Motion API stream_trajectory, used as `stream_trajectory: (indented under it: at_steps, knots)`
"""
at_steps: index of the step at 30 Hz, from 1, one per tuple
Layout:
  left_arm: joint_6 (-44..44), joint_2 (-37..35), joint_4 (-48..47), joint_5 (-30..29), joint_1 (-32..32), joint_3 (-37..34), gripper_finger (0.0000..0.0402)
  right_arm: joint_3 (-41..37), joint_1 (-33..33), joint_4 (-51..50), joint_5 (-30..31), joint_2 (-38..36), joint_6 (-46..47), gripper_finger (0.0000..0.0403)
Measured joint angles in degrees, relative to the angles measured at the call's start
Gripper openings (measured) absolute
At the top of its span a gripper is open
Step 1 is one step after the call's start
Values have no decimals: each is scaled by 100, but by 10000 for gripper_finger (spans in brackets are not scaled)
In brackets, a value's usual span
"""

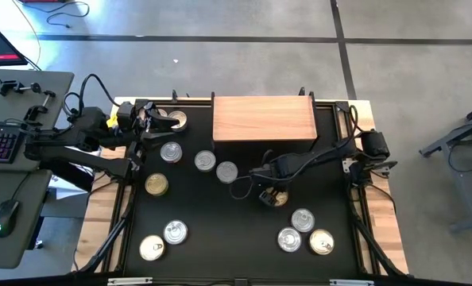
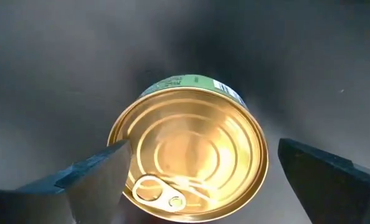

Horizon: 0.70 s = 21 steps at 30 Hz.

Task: Stack canned seafood by type on shelf
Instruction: Put the green tuna can on the shelf

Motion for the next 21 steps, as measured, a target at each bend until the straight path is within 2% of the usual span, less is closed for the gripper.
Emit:
stream_trajectory:
  at_steps: [4,8,11,15,18,21]
  knots:
    - [-22,10,10,4,1,0,216,180,-22,-63,237,-165,-85,394]
    - [-25,214,-43,79,-37,0,216,475,-13,-537,751,-487,-300,394]
    - [-24,640,-342,218,-95,2,216,540,31,-1043,1047,-820,-165,394]
    - [262,1378,-888,516,-169,-35,213,547,109,-1654,1046,-1180,-117,393]
    - [576,1871,-538,653,-223,-314,190,546,133,-1963,874,-1365,82,381]
    - [599,2431,680,954,-210,-947,137,546,197,-2167,715,-1417,385,354]
